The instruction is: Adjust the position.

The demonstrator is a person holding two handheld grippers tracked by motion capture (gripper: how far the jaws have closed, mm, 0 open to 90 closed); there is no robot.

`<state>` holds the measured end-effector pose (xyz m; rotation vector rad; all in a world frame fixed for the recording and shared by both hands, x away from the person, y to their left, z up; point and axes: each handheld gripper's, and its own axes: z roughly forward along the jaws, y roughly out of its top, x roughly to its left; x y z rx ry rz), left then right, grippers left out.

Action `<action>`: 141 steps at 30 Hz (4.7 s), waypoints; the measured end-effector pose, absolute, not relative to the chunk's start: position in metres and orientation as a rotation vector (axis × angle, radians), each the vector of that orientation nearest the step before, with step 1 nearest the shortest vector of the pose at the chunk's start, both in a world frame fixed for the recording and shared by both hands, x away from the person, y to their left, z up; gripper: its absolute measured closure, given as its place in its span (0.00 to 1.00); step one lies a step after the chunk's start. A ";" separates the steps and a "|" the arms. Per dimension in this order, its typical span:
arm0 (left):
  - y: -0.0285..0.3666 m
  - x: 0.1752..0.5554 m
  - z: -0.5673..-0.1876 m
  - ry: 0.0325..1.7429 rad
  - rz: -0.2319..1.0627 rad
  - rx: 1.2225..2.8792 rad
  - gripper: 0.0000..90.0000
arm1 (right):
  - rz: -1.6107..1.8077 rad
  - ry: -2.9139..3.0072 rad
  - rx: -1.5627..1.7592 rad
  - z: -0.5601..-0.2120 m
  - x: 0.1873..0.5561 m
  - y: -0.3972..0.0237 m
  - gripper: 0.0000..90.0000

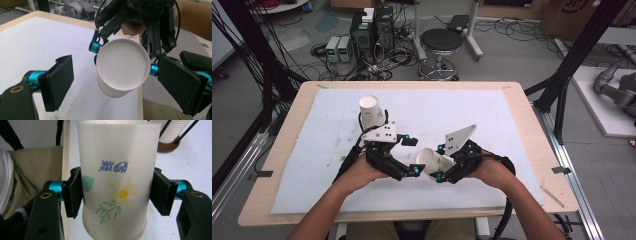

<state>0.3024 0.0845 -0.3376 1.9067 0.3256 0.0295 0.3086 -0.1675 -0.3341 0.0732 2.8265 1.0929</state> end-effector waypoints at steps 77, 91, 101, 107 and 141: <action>0.117 0.295 -0.365 0.244 -0.020 1.700 0.42 | 1.746 2.511 0.333 -0.374 0.288 -0.212 0.22; 0.113 0.291 -0.367 0.207 -0.053 1.672 0.42 | 1.829 2.569 0.298 -0.382 0.291 -0.205 0.26; 0.111 0.289 -0.371 0.196 -0.073 1.659 0.42 | 1.918 2.570 0.256 -0.386 0.293 -0.205 0.39; 0.111 0.289 -0.371 0.196 -0.070 1.658 0.42 | 1.897 2.580 0.234 -0.386 0.292 -0.203 0.39; 0.106 0.287 -0.372 0.295 -0.053 1.720 0.19 | 1.831 2.607 0.256 -0.379 0.295 -0.208 0.38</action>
